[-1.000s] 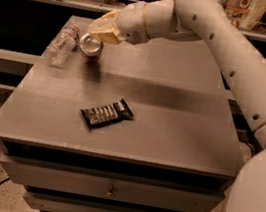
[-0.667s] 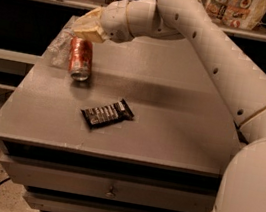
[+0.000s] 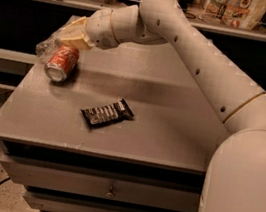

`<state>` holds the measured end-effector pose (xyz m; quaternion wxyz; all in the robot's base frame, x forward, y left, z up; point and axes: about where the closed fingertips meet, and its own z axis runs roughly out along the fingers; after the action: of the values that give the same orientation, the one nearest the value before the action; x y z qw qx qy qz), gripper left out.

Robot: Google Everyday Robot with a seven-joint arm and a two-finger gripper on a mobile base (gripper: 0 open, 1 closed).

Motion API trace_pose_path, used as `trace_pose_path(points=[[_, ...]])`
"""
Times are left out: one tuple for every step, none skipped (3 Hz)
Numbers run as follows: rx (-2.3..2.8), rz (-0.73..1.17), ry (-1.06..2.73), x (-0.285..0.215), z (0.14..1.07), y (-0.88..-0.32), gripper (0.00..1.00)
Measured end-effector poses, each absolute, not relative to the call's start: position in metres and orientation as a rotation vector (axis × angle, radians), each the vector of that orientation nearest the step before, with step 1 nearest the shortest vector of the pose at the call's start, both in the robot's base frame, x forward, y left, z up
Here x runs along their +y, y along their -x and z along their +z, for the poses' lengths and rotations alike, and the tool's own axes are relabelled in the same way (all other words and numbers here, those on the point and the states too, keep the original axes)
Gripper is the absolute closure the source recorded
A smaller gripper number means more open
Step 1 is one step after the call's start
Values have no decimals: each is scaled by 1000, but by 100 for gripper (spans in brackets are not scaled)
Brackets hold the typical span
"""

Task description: Move coke can near water bottle

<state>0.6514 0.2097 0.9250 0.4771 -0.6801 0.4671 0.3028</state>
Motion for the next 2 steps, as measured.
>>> trace_pose_path(points=[[1164,755,1656,208,918,-650,53],[1183,783,1641,205,913,-649,29]])
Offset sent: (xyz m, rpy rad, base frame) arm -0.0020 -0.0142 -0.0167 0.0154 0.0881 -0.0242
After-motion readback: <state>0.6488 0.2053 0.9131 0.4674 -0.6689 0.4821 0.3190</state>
